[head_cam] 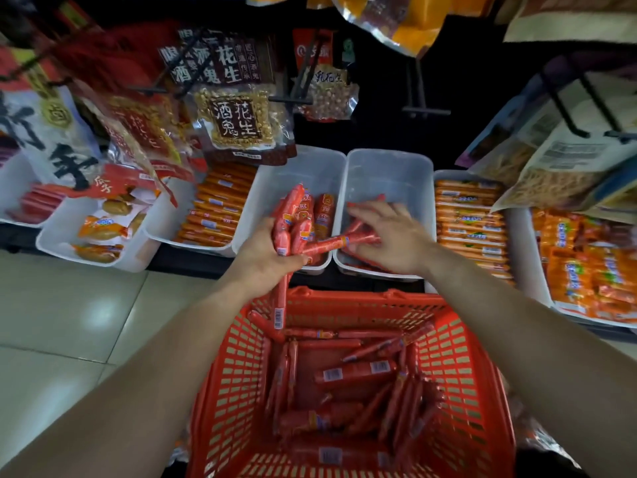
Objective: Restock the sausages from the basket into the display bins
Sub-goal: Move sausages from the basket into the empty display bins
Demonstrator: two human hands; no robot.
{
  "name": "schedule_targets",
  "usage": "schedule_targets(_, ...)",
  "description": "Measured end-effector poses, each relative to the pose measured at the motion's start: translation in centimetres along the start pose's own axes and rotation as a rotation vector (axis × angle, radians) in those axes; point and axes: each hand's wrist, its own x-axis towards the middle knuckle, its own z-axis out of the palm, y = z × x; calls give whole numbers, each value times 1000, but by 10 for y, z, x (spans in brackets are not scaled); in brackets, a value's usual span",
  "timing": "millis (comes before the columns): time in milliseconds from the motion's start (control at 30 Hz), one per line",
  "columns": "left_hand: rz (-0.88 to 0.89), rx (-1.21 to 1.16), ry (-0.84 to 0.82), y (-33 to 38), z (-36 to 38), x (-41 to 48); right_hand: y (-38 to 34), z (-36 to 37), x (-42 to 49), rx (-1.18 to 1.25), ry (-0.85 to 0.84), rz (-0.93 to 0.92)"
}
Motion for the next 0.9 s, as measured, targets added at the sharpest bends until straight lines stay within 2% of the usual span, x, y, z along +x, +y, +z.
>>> schedule_targets(100,13,16,-26,8,14,-2,-6,6,0,-26,-192,-64)
schedule_targets(167,-8,32,-17,10,17,0,2,9,-4,78,-229,-34)
schedule_targets(300,-16,78,52,16,15,15,39,11,-10,119,-9,190)
schedule_targets(433,88,115,19,47,35,54,60,32,-13,129,-28,253)
schedule_targets(600,282,418,-206,75,106,115,88,30,-36,261,400,487)
schedule_targets(667,342,567,-274,73,136,130,100,30,-44,309,415,496)
schedule_targets(767,342,733,-397,54,163,140,112,29,-48,332,421,478)
schedule_targets(833,325,791,-462,36,165,138,115,28,-47,260,461,440)
schedule_targets(900,348,841,-455,20,155,134,114,29,-41,154,380,380)
